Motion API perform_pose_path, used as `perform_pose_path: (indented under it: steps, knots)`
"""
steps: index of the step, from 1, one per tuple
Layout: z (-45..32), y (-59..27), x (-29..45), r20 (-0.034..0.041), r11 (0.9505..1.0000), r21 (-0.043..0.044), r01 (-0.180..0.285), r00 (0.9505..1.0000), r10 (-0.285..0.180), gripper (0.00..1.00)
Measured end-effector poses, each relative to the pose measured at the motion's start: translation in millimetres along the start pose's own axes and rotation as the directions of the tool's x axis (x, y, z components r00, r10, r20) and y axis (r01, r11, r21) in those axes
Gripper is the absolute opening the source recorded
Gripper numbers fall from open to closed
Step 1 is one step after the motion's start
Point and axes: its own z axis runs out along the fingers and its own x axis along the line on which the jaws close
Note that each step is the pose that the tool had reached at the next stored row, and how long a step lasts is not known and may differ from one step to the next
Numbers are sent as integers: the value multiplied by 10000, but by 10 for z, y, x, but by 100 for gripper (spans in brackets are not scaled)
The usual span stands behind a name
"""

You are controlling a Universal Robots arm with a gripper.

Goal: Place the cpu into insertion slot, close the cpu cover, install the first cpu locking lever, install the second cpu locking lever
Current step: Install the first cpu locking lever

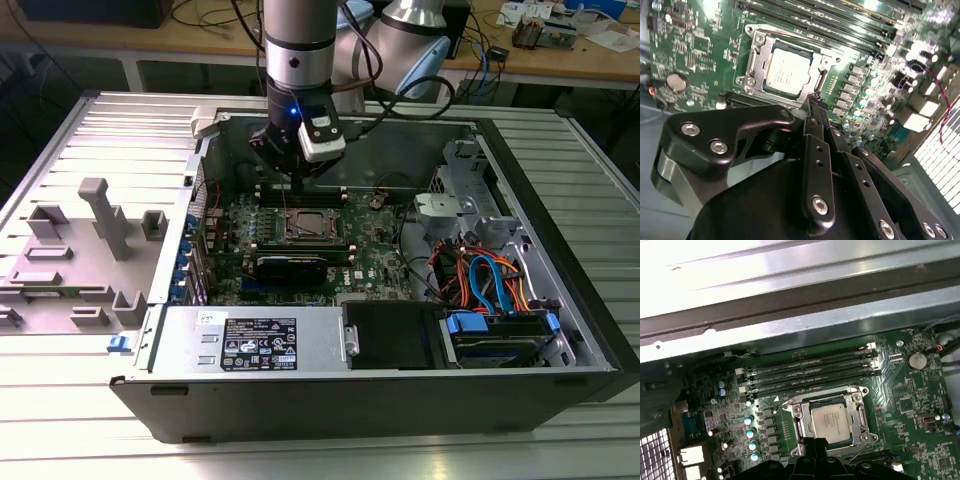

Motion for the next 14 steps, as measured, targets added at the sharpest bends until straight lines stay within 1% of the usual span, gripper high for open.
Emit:
perform_pose_path:
  steps: [2, 3, 4, 7, 8, 9, 10, 14]
  knots:
    - [1, 0, 0, -2, 9982, -5, 598, 9982, -598, 11]
    - [2, 0, 0, -4, 9960, -7, 896, 9960, -896, 11]
    - [3, 0, 0, -3, 9939, -10, 1100, 9939, -1100, 11]
    - [6, -1, 2, -3, 9895, -14, 1447, 9895, -1447, 11]
    - [8, -2, 13, -3, 9880, -17, 1547, 9880, -1547, 11]
    - [10, -5, 35, 0, 9878, -18, 1559, 9878, -1559, 11]
    - [10, -14, 89, 12, 9877, -16, 1561, 9877, -1561, 11]
    - [13, -39, 245, 64, 9878, -18, 1560, 9877, -1560, 11]
